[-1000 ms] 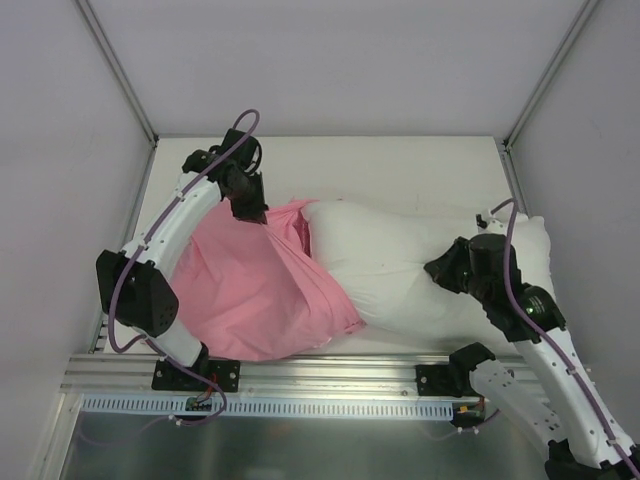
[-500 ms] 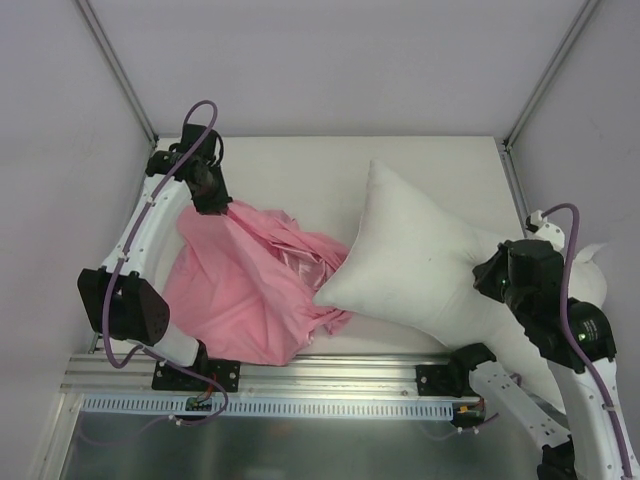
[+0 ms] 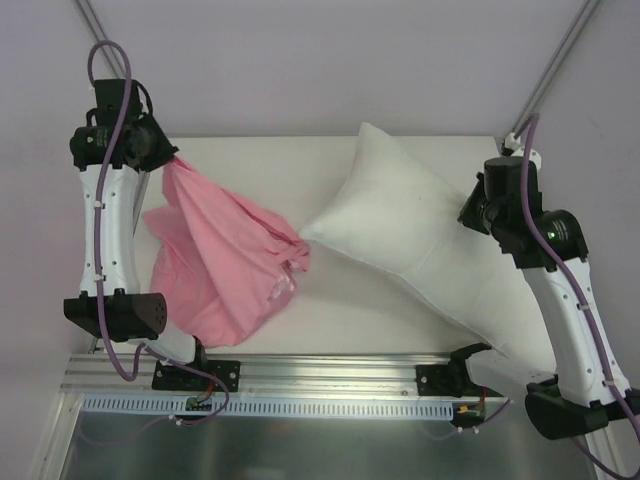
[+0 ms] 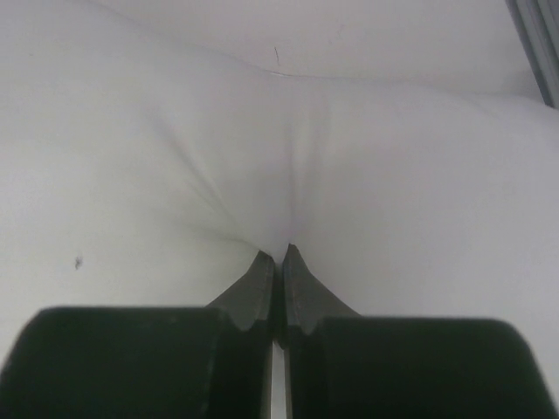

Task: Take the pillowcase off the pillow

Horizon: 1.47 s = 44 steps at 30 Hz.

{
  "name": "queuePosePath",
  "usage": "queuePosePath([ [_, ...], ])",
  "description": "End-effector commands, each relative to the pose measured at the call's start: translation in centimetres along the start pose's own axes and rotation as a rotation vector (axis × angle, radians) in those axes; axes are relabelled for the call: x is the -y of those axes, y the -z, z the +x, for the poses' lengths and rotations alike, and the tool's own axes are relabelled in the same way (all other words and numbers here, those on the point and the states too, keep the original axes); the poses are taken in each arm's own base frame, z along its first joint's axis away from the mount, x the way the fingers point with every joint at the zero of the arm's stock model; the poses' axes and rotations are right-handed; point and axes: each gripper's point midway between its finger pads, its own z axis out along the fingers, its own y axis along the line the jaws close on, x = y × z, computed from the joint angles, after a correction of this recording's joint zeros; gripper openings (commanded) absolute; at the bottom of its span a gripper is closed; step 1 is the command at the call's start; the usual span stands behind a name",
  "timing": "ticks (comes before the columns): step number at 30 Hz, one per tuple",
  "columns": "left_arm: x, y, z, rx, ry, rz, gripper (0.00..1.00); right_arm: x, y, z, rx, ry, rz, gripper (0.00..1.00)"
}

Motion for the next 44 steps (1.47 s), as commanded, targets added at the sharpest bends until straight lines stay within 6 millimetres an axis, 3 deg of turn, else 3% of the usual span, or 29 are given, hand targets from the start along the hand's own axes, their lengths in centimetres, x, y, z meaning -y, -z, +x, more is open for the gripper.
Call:
queuePosePath([
  [1,0.0,3.1,-3.5,0.103,0.000,0.005,0.00,-3.3,0.2,-8.0,0.227,-0.091,-0.095,0.01],
  [5,1.4,4.8,-6.2,0.173,0.064,0.057,0.00,-3.9,-4.6,-8.1,0.161,-0.103,-0.049,0.01],
  [6,1.6,4.8,-6.6,0.180,0.079,0.064,0.00,-4.1,-6.7,-7.5,0.123,-0.100,-0.027,0.01],
  [8,2.4,4.2,-6.7,0.161,0.102,0.096,0.00,-3.8,-8.7,-6.7,0.078,-0.103,0.001,0.04],
  [9,2.8,3.8,-6.6,0.149,0.103,0.115,0.01,-3.9,-9.5,-6.3,0.054,-0.096,0.002,0.26],
  [10,3.2,3.3,-6.2,0.124,0.094,0.136,0.11,-4.4,-10.4,-5.5,0.013,-0.082,-0.014,0.41],
  [11,3.8,2.4,-5.2,0.072,0.066,0.168,0.45,-4.5,-10.7,-4.9,-0.009,-0.067,-0.020,0.70],
  [13,4.1,1.7,-3.9,0.034,0.038,0.164,0.79,-4.4,-10.5,-4.1,-0.023,-0.060,-0.037,0.85],
  [15,4.3,1.4,-2.1,0.002,-0.002,0.155,0.98,-4.3,-9.9,-4.1,-0.009,-0.053,-0.049,0.94],
  [18,4.2,1.9,-0.1,-0.014,-0.053,0.140,0.99,-4.0,-8.2,-4.4,0.018,-0.036,-0.074,0.98],
  [19,5.5,2.7,1.6,-0.029,-0.099,0.170,0.99,-4.0,-7.0,-4.6,0.033,-0.032,-0.099,1.00],
  [21,6.1,3.5,3.1,-0.031,-0.153,0.182,0.99,-3.5,-6.0,-4.0,0.025,0.000,-0.108,0.96],
  [23,7.1,4.7,5.8,-0.049,-0.196,0.233,0.99,-2.6,-4.5,-3.2,0.028,0.019,-0.113,0.96],
  [24,7.1,4.2,8.0,-0.097,-0.216,0.245,0.98,-2.1,-4.1,-2.9,0.033,0.034,-0.107,0.96],
  [25,7.9,5.9,8.6,-0.063,-0.224,0.301,0.99,-1.7,-3.8,-2.4,0.031,0.041,-0.099,0.96],
  [27,8.5,6.9,10.6,-0.083,-0.235,0.373,0.99,-0.3,-2.8,-1.1,0.031,0.060,-0.078,0.96],
  [31,8.5,8.6,16.1,-0.111,-0.232,0.506,0.99,2.6,-1.1,1.0,0.037,0.088,-0.016,0.96],
  [34,7.1,9.1,19.2,-0.136,-0.216,0.539,0.99,4.3,-1.0,2.7,0.020,0.121,0.033,0.96],
  [38,5.3,9.3,22.2,-0.122,-0.208,0.578,0.99,6.1,-0.2,4.2,0.021,0.140,0.072,0.96],
  [39,5.0,10.0,21.9,-0.089,-0.196,0.599,0.99,6.2,-0.1,4.3,0.022,0.139,0.073,0.96],
  [44,4.2,9.9,22.6,-0.076,-0.193,0.603,0.99,6.7,-0.1,5.0,0.023,0.140,0.087,0.96],
])
